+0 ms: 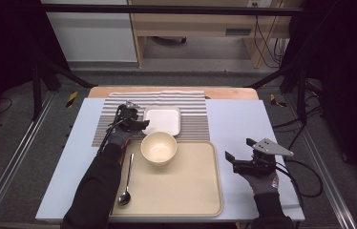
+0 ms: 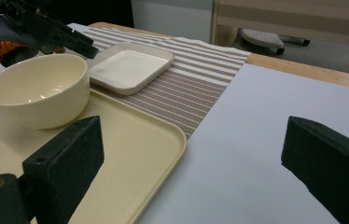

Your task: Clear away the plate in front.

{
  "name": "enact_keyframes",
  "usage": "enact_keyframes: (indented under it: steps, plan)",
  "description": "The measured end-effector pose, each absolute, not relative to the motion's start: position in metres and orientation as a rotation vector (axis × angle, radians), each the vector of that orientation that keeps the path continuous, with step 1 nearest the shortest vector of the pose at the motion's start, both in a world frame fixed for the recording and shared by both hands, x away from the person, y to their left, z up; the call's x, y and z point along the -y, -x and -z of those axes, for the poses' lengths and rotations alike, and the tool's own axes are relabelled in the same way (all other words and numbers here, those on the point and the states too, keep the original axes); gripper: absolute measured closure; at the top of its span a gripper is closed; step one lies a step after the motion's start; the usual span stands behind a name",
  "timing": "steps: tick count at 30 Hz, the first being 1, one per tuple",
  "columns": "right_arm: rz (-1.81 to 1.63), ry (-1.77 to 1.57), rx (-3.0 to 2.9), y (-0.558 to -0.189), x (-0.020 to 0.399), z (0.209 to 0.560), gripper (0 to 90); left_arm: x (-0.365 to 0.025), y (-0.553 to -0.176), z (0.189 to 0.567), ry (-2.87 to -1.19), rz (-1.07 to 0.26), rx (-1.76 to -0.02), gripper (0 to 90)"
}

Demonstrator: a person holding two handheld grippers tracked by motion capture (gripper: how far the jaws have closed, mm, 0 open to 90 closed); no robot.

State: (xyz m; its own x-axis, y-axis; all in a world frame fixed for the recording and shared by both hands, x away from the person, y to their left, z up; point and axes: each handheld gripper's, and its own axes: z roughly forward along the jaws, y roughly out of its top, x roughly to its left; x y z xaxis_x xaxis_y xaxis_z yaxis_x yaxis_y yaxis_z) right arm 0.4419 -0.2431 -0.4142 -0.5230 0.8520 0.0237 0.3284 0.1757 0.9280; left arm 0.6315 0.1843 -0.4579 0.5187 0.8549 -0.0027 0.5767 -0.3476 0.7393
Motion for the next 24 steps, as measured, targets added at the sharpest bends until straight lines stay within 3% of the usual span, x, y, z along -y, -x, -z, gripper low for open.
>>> enact_keyframes:
  steps: [10,24]
  plan:
    - [-1.326,-1.107,-1.955,-0.443,0.242,0.416,6.1,-0.187,-0.637,0.467,-2.078,-0.482,-1.203,47.7]
    - [-1.329,-1.110,-1.958,-0.443,0.241,0.416,6.0,-0.182,-0.639,0.470,-2.068,-0.426,-1.247,66.0]
